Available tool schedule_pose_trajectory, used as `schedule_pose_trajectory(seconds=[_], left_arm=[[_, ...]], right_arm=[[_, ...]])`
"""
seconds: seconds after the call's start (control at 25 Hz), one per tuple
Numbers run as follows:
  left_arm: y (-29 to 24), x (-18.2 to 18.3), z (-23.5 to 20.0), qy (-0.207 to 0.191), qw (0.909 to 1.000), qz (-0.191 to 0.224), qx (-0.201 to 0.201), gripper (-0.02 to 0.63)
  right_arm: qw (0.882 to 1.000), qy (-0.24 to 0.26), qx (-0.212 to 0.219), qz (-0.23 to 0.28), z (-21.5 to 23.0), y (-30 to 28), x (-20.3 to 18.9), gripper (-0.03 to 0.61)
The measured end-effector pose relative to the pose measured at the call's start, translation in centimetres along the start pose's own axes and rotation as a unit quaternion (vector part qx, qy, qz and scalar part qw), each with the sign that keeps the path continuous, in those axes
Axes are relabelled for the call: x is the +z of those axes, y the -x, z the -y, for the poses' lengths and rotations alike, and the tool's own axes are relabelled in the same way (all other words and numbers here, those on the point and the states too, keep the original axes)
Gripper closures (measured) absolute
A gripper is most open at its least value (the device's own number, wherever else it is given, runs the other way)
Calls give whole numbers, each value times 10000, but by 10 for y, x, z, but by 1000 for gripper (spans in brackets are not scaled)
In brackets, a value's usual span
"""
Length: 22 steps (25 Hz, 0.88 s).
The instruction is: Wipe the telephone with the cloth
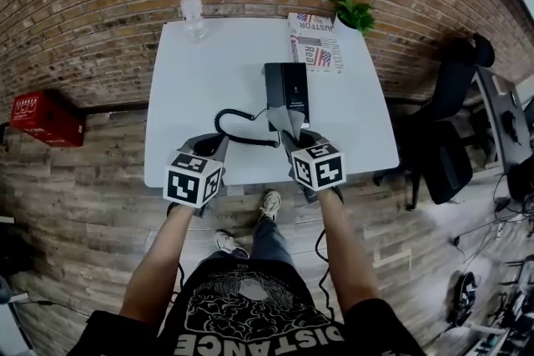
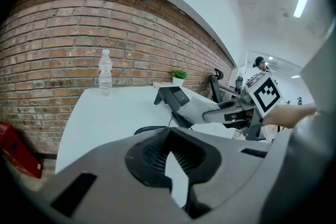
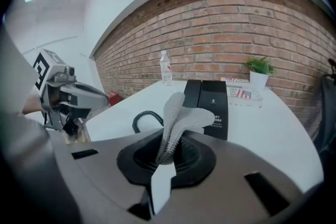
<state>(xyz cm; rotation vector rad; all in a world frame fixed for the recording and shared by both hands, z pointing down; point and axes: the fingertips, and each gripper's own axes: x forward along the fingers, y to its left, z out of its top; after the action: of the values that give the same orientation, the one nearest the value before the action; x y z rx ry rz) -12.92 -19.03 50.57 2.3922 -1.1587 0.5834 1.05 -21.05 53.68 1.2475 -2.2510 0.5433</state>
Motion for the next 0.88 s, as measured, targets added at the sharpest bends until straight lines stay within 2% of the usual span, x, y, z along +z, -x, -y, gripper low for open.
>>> schedule_pose_trajectory(seconds=[0.4,0.88], left_arm=[[-12,22,-10,105,9998,112,124,607],[-53,61,-47,480,9970,239,552,607]], right_arm=[[9975,446,-148,521,35,18,90,566],[9930,1158,-16,227,105,-34,160,566]])
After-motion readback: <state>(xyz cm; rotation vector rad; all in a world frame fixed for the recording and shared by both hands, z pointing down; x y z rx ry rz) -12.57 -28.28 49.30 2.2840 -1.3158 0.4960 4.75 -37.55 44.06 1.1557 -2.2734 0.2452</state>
